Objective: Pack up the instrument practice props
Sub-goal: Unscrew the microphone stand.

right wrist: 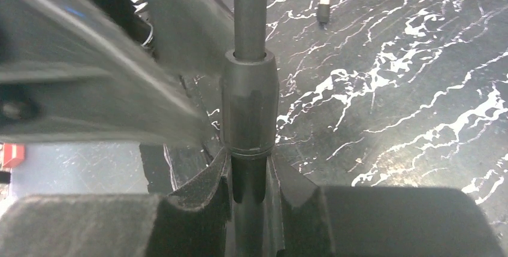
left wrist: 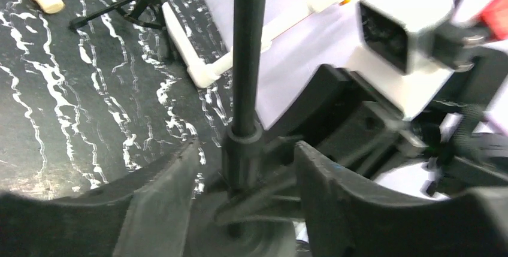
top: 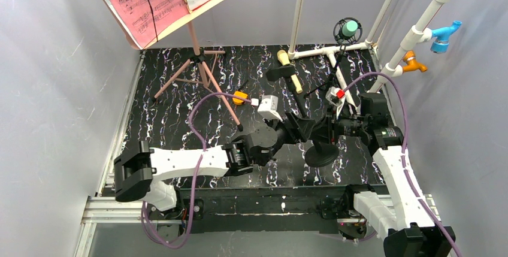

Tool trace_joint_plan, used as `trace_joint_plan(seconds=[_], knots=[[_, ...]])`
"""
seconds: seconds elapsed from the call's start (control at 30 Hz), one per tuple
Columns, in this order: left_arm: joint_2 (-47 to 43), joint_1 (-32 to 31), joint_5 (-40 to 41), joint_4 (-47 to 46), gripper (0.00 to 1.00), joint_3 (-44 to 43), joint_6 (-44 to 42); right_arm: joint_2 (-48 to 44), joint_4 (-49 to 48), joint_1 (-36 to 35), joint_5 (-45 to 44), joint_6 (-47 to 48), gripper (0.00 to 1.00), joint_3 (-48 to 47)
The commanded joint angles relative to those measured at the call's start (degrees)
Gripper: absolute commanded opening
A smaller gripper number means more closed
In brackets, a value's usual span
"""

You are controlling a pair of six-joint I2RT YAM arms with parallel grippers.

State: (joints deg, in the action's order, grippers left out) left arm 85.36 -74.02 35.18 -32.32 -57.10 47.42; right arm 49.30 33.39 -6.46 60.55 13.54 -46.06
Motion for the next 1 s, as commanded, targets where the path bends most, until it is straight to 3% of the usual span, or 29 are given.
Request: trace_joint_plan(seconds=[0.0,0.03,0.07,0.23,0.4,0.53,0.77,0.97], knots=[[-10.23,0.11,-2.22,-1.29,0.78,1.95,-4.67,0.01,-0.91,2.51,5.71,1.73,0.01,-2.73],[-12.12,0.32,-4.71,-1.61,0.91,3.66,-6.63,-0.04,-0.16,2.71,7.66,2.3,0.01,-3.22],[-14.07,0.66,-8.19,-2.84,0.97,5.78,-8.49,0.0,0.66,2.83,9.34,2.89,0.01,-3.72],[-23.39,3.34,-22.47,-13.48,0.98,19.98,-12.5,0.21,4.14,3.2,19.52,5.63,0.01,-5.16],[-24.25,6.67,-32.75,-28.99,0.96,28.74,-17.03,0.77,9.32,3.23,24.52,10.57,0.01,-5.54],[-19.28,7.67,-40.46,-35.83,0.93,27.61,-20.18,0.85,13.06,3.37,24.55,13.75,0.01,-5.64],[-7.11,9.82,-43.82,-46.0,0.9,21.95,-17.83,1.14,16.28,3.82,24.52,17.2,0.01,-5.77],[0.23,11.55,-47.48,-46.9,0.79,16.15,-13.77,0.35,16.15,3.83,24.44,17.65,0.01,-4.39]])
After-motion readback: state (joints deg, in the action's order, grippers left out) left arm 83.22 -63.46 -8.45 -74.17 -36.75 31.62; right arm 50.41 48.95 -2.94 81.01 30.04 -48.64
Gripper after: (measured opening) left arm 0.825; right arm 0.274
